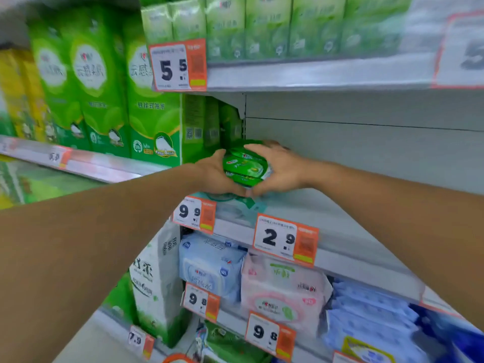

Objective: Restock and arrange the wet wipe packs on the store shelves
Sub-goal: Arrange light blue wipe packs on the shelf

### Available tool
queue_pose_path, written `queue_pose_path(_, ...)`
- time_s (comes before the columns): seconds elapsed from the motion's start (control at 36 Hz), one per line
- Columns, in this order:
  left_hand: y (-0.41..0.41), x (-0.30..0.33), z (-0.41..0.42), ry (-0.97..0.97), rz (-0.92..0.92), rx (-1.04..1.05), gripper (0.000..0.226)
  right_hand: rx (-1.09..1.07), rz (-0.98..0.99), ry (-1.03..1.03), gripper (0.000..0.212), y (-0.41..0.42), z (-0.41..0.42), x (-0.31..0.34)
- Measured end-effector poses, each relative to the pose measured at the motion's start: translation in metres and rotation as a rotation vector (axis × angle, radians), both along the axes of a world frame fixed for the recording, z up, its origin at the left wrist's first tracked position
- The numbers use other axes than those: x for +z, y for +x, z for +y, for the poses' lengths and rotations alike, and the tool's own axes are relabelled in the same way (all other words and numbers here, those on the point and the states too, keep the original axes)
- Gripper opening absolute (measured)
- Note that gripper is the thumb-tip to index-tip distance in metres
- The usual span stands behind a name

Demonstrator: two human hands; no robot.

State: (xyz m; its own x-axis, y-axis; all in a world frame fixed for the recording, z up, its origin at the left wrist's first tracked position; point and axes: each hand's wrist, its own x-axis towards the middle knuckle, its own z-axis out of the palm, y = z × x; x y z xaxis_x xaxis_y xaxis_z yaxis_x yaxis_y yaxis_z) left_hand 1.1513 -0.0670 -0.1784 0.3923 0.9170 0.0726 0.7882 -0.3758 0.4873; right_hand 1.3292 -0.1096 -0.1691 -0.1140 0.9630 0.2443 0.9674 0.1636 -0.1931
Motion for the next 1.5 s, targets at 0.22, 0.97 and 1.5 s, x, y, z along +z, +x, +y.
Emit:
queue_pose_path(0.22,0.026,-0.011,0.032,0.039,0.226,-0.077,0.137,0.011,0.122,-0.164,0.075,0.012,0.042,0.016)
queue_pose_path(0.97,0.049,-0.016,-0.057,0.089,-0.091,-0.306,0.053,-0.473,1.204,-0.204,0.034,0.102,-0.126,-0.008)
queue_pose_path(1.5,-0.067,-0.094,-0.275,-0.663,-1.182,-0.072,0.033,0.006,1.832,-0.377,0.033,-0.069,-0.305,-0.082)
